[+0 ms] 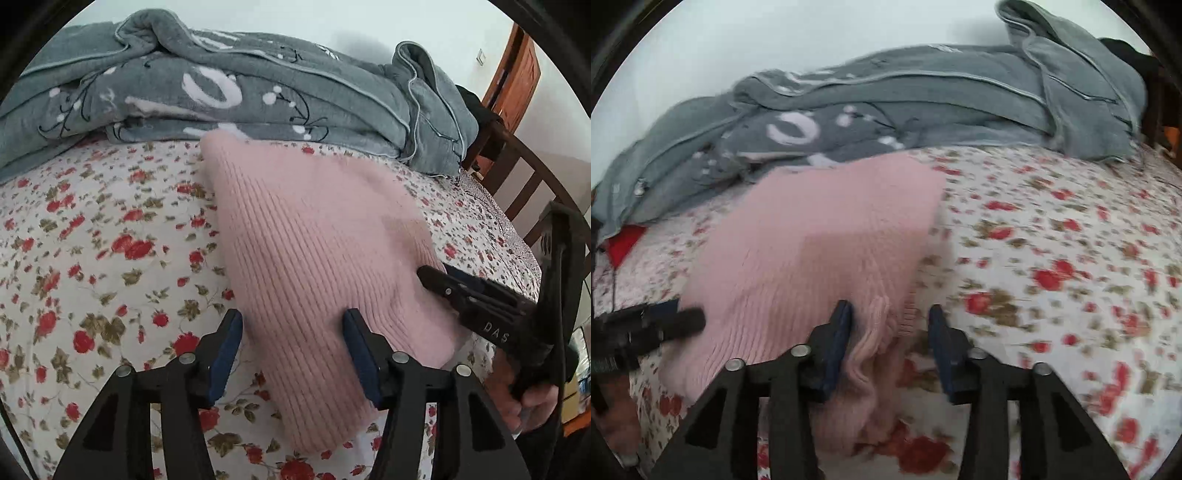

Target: Fold small clothes

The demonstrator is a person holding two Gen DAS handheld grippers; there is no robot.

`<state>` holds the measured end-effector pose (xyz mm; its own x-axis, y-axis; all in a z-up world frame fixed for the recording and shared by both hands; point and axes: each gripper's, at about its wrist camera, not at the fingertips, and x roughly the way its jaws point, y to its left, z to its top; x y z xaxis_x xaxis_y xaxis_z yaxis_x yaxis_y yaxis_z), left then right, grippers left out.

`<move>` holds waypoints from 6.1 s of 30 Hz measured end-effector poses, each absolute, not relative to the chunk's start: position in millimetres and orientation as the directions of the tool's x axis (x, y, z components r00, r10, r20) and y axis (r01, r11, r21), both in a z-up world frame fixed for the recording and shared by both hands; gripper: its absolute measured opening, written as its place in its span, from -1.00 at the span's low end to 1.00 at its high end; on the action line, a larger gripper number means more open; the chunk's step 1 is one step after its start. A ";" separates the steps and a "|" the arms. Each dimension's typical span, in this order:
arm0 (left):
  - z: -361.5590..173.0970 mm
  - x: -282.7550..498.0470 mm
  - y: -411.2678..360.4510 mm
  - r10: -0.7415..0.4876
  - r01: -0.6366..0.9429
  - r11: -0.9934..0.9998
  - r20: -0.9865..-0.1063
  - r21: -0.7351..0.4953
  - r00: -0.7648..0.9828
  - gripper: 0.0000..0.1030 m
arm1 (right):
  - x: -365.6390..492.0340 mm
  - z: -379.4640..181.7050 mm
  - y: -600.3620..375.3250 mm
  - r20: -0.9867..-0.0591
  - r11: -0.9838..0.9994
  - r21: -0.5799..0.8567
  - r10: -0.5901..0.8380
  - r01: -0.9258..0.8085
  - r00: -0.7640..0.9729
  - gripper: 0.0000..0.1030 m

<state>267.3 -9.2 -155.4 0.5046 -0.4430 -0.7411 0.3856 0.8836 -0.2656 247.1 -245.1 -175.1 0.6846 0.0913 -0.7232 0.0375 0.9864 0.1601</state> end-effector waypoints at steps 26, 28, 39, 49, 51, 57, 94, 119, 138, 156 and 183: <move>-168.0 348.6 -3.5 -0.557 0.231 0.828 -0.701 -0.511 0.445 -0.21 | 316.6 -202.9 -285.1 -0.657 0.795 0.606 0.515 -0.022 0.550 -0.18; -156.1 341.1 -0.5 -0.554 0.230 0.829 -0.698 -0.509 0.454 -0.26 | 311.0 -196.4 -282.3 -0.648 0.790 0.613 0.512 -0.012 0.564 -0.36; -104.7 254.5 84.7 -0.492 0.216 0.866 -0.696 -0.450 0.523 -0.26 | 234.1 -146.5 -212.3 -0.569 0.741 0.655 0.614 -0.151 0.547 -0.50; -152.8 219.1 115.5 -0.432 0.146 0.892 -0.714 -0.427 0.551 0.05 | 209.4 -186.9 -174.5 -0.622 0.798 0.574 0.570 -0.183 0.537 -0.28; -141.3 212.4 112.8 -0.390 0.158 0.915 -0.716 -0.370 0.579 0.04 | 200.9 -171.8 -169.1 -0.658 0.858 0.482 0.490 -0.180 0.572 -0.28; -106.2 180.6 100.7 -0.357 0.234 0.933 -0.643 -0.272 0.677 0.06 | 177.0 -124.3 -166.8 -0.624 0.930 0.315 0.352 -0.188 0.698 -0.27; -139.8 122.0 86.4 -0.276 0.243 0.959 -0.657 -0.144 0.701 0.29 | 141.6 -166.0 -142.9 -0.641 0.943 0.154 0.323 -0.296 0.696 -0.60; -144.4 282.9 85.2 -0.399 0.364 0.908 -0.698 -0.208 0.595 0.24 | 254.4 -178.2 -135.0 -0.667 0.935 0.227 0.352 -0.271 0.657 -0.53; -136.1 245.1 81.2 -0.388 0.366 0.912 -0.683 -0.187 0.619 0.24 | 243.5 -161.8 -150.5 -0.639 0.932 0.281 0.360 -0.230 0.680 -0.51; -143.9 158.9 74.6 -0.291 0.268 0.953 -0.674 -0.142 0.679 0.25 | 150.9 -158.0 -142.7 -0.631 0.940 0.161 0.332 -0.301 0.701 -0.45; -152.8 111.4 79.4 -0.245 0.117 0.968 -0.756 -0.220 0.607 0.27 | 102.9 -162.8 -146.7 -0.720 0.962 0.155 0.264 -0.223 0.641 -0.45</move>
